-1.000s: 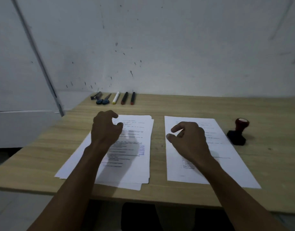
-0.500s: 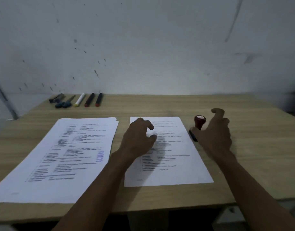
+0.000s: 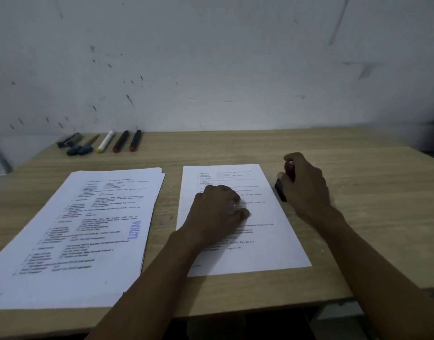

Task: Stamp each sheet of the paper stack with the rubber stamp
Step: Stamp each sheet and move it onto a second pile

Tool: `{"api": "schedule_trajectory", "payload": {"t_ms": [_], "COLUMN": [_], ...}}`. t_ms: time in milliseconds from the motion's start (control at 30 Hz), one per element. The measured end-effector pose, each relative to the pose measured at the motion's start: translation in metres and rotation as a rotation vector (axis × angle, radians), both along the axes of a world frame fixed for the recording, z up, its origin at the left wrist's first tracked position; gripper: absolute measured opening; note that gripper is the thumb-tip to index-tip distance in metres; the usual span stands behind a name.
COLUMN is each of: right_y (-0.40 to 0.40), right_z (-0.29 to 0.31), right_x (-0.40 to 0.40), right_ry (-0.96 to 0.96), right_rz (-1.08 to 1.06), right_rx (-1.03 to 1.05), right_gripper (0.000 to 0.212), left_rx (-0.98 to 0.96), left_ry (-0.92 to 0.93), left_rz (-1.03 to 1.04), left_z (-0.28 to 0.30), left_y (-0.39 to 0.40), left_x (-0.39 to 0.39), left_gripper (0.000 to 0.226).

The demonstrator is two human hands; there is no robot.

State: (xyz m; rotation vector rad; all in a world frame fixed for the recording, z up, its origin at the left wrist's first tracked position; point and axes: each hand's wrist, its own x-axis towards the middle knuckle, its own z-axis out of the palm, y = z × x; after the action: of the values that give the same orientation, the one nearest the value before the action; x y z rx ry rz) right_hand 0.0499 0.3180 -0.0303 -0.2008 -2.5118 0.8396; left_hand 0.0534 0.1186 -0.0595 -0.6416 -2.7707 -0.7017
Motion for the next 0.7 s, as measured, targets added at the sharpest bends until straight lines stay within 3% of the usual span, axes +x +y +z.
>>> {"api": "schedule_trajectory", "payload": {"t_ms": [200,700], "right_y": [-0.007,-0.023], "right_z": [-0.006,-0.030], "right_x": [0.012,0.041], "right_ry": [0.201,0.217], "right_rz": [0.100,0.228], "right_rx": [-0.155,-0.023], "right_gripper": [0.034,0.042], "left_rx": [0.014,0.004], "left_ry": [0.053,0.062], "left_rz": [0.008,0.008], "left_z": [-0.009,-0.013], "left_y": [0.000,0.000], "left_x": [-0.001,0.000], "left_gripper": [0.037,0.038]}}
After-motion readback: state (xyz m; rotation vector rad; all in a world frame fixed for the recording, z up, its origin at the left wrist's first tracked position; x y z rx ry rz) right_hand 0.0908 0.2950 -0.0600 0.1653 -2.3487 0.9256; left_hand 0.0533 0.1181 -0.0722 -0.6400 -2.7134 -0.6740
